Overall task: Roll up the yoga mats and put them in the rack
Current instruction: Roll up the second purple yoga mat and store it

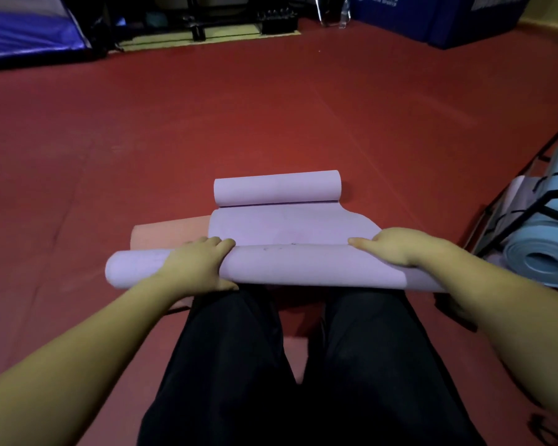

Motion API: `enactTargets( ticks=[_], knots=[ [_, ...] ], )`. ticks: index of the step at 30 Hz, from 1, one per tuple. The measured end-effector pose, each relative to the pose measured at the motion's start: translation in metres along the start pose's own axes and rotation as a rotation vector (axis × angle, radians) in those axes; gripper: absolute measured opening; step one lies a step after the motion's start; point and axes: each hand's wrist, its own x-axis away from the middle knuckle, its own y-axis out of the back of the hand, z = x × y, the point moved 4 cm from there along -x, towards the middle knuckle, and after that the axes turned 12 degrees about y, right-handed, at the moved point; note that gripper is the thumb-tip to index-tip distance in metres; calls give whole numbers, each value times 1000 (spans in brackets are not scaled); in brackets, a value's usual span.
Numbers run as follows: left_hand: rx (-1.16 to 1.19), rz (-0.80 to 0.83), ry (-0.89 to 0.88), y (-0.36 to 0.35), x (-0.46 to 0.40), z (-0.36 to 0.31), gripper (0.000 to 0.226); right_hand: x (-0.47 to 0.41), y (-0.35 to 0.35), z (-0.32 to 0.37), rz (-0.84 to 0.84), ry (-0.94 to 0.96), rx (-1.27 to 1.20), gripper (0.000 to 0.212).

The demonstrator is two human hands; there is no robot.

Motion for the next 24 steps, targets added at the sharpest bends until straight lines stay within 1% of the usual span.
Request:
enactTargets(
  ticks=[2,4,6,8,10,13,14,15,16,17,18,21,24],
  knots=[
    [26,65,-27,18,-4,2,62,3,12,1,11,-19,-42,97],
    [33,158,-38,29,-2,5,61,7,20,-1,62,-43,-81,96],
    [52,296,-29,32,4,6,63,11,14,-2,166,-47,-104,93],
    [126,465,-22,24,9,6,63,12,2,-3,251,-36,-142,93],
    [200,582,-16,11,13,5,60,9,-8,-2,269,-27,-147,94],
    [263,630,-7,6,11,7,52,6,-14,-3,239,-8,-125,101],
    [278,646,-5,6,11,7,50,8,-16,-3,200,20,-96,95],
    [291,660,-4,5,9,7,50,10,-16,-3,116,68,-65,82],
    [306,672,-2,4,8,7,49,12,-14,-2,-7,129,-38,67],
    [327,687,1,2,7,7,49,15,-10,-1,-130,182,-9,57],
    [349,704,8,2,6,7,48,19,-7,2,-220,215,28,54],
    [409,777,33,3,0,7,49,31,-9,6,-355,207,100,60],
    [493,877,88,4,-6,11,66,50,-24,10,-491,185,160,61]
  ],
)
